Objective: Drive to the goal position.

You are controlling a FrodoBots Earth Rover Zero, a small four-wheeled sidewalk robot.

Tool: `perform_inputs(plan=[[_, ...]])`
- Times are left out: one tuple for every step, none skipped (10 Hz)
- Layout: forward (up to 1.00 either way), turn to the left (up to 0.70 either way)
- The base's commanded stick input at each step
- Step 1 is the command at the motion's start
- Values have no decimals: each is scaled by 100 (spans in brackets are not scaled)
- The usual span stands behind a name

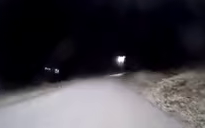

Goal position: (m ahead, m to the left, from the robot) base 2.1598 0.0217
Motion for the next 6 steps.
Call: perform_inputs(plan=[[100,-23],[100,-3],[100,0],[100,0],[100,0],[100,0]])
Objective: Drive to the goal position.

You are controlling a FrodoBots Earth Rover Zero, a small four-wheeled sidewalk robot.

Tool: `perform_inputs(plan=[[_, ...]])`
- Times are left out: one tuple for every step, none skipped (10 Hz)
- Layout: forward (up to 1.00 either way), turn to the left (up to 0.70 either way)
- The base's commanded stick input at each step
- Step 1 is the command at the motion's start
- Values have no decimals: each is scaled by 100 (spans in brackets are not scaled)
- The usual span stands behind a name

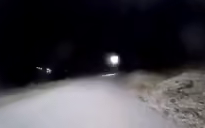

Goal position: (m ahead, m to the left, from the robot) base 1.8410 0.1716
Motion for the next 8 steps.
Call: perform_inputs(plan=[[100,0],[100,0],[100,0],[100,0],[100,0],[100,0],[100,0],[100,19]])
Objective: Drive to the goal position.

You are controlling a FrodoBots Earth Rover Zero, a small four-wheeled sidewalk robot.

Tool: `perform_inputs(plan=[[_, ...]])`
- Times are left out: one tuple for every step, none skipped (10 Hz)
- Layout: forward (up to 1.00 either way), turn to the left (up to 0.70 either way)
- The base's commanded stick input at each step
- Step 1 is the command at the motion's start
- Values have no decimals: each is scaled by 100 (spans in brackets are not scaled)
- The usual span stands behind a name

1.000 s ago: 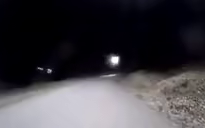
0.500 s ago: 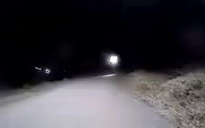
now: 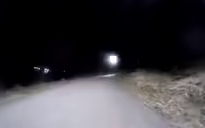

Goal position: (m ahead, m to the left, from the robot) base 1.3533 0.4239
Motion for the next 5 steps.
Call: perform_inputs(plan=[[100,39],[100,40],[100,26],[100,1],[100,0]])
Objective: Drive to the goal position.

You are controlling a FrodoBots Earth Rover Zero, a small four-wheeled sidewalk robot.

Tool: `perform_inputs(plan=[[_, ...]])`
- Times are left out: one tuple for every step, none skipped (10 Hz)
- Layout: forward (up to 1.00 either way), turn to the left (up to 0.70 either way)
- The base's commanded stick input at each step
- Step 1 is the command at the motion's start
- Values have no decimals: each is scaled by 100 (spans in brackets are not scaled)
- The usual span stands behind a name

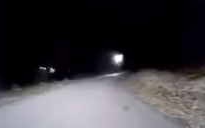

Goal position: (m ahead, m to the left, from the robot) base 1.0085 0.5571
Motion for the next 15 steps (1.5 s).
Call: perform_inputs(plan=[[100,0],[100,0],[100,0],[100,0],[100,0],[100,0],[72,0],[14,0],[0,0],[0,0],[0,0],[0,0],[0,0],[0,0],[0,0]])
